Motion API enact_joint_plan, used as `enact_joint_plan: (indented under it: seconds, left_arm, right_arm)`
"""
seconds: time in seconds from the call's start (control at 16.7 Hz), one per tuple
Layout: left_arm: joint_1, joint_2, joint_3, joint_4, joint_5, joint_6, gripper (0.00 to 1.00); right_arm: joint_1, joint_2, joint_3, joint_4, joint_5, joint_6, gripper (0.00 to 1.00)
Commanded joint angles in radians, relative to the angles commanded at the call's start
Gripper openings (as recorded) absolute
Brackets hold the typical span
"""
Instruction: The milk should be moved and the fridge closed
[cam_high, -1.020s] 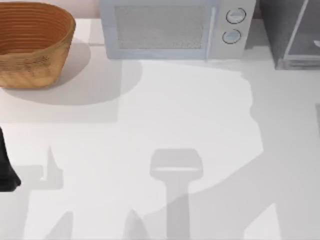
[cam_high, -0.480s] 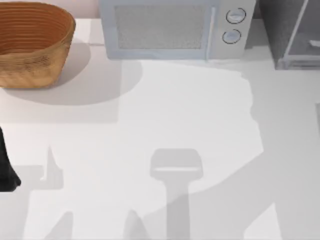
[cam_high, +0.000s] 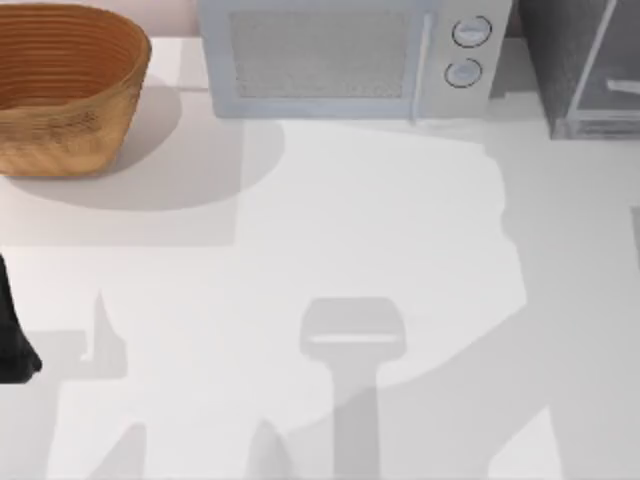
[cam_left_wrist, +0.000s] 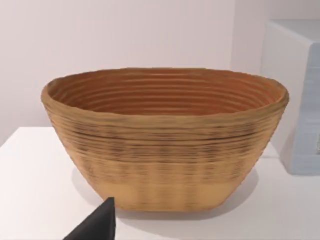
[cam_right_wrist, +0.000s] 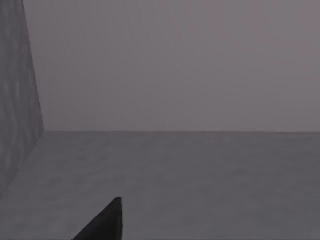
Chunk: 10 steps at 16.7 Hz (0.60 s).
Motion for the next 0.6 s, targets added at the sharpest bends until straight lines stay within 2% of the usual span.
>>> enact_joint_plan:
  seconds: [0.3,0.6]
  left_arm:
    - [0.0,0.0,0.0,0.0,0.0,0.0,1.0]
    - [0.0,0.0,0.0,0.0,0.0,0.0,1.0]
  right_arm:
    - [0.006,-0.03,-0.011,-0.008,0.001,0.0,1.0]
    - [0.029,-0.279,-0.117,-0.085,0.015,-0.004,1.0]
